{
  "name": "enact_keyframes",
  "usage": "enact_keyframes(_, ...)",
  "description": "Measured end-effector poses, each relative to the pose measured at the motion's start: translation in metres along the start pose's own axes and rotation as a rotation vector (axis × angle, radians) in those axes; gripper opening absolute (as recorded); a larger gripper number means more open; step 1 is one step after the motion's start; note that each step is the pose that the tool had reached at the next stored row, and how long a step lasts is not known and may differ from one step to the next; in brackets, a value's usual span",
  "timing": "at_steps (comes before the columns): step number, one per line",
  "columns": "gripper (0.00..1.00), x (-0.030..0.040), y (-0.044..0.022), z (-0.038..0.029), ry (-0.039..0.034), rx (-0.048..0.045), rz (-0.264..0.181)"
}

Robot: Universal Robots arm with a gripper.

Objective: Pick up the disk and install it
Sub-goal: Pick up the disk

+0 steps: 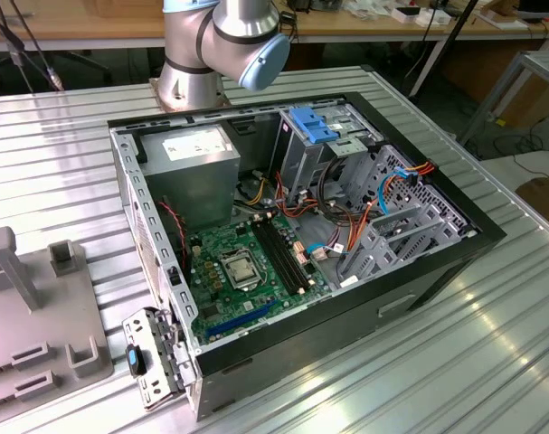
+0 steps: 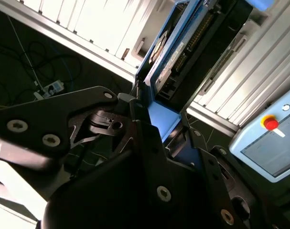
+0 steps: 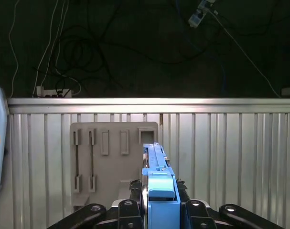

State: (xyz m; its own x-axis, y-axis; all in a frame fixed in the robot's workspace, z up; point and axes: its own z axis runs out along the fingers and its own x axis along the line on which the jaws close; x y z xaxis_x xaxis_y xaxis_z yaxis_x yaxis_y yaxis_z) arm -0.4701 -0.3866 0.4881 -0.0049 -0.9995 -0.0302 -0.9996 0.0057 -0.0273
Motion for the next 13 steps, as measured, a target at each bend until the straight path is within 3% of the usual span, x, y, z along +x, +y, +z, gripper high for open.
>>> enact_keyframes(2, 0.37, -0.0003, -0.0002, -0.0093, 0.0, 0.0001, 0.0)
enact_keyframes(5, 0.37, -0.0005, -0.0005, -0.0172, 0.0002, 0.0, 0.0)
enact_keyframes(13, 0.37, -0.0007, -0.0012, -0.0172, 0.0009, 0.0, 0.0)
